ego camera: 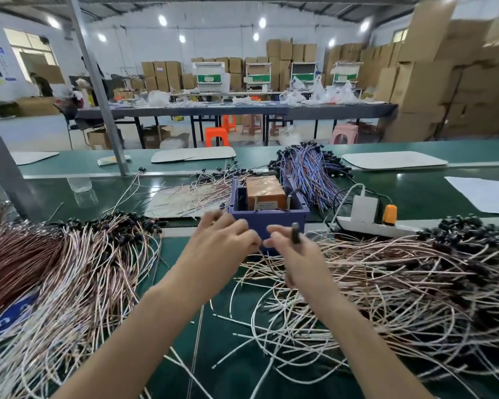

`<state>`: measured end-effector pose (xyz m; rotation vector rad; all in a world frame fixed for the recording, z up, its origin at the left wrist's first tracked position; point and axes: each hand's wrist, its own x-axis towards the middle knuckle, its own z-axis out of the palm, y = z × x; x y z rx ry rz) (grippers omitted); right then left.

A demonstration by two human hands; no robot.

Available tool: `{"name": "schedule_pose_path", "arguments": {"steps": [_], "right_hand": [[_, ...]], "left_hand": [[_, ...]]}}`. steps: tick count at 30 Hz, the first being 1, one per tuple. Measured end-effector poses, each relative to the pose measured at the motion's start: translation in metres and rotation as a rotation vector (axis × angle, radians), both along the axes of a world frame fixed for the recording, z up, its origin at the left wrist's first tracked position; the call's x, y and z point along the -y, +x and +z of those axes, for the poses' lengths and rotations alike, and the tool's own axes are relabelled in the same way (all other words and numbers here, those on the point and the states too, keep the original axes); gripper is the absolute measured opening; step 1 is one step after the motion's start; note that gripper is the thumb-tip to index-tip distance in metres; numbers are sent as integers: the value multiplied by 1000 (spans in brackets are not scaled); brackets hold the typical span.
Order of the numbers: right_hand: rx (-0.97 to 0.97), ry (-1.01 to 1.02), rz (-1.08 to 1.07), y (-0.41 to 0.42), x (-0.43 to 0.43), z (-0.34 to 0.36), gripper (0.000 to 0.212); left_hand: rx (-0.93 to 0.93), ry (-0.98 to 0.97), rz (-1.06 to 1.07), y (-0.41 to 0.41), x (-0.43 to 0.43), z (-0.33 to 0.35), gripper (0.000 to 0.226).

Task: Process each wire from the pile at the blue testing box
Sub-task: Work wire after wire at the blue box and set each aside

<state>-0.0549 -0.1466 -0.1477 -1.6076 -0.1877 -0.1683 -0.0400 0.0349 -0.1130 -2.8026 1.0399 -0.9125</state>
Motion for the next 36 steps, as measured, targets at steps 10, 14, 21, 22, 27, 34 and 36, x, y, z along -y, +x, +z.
{"name": "schedule_pose_path", "arguments": {"steps": [10, 14, 21, 22, 27, 34, 36], "right_hand": [[9, 19, -61, 16, -15, -35, 18], [-9, 23, -22, 20, -16, -48, 15], [-41, 26, -24, 26, -15, -56, 17], [-42, 32, -28, 26, -15, -56, 17], [-88, 143, -109, 28, -13, -53, 16], [-76, 267, -271, 31, -10, -46, 15], [-42, 284, -347, 36, -7, -43, 14]], "left_hand": [[-68, -1165, 194, 17, 14, -16, 14], [-903, -1789, 301, 44, 19, -30, 22], [-976, -1982, -58, 61, 24, -29, 16], [-933, -1971, -58, 60, 25, -30, 19], [-668, -1739, 50, 47, 31, -45, 48], [-609, -1599, 119, 39, 36, -68, 48], [-604, -1583, 172, 39, 36, -70, 49]]}}
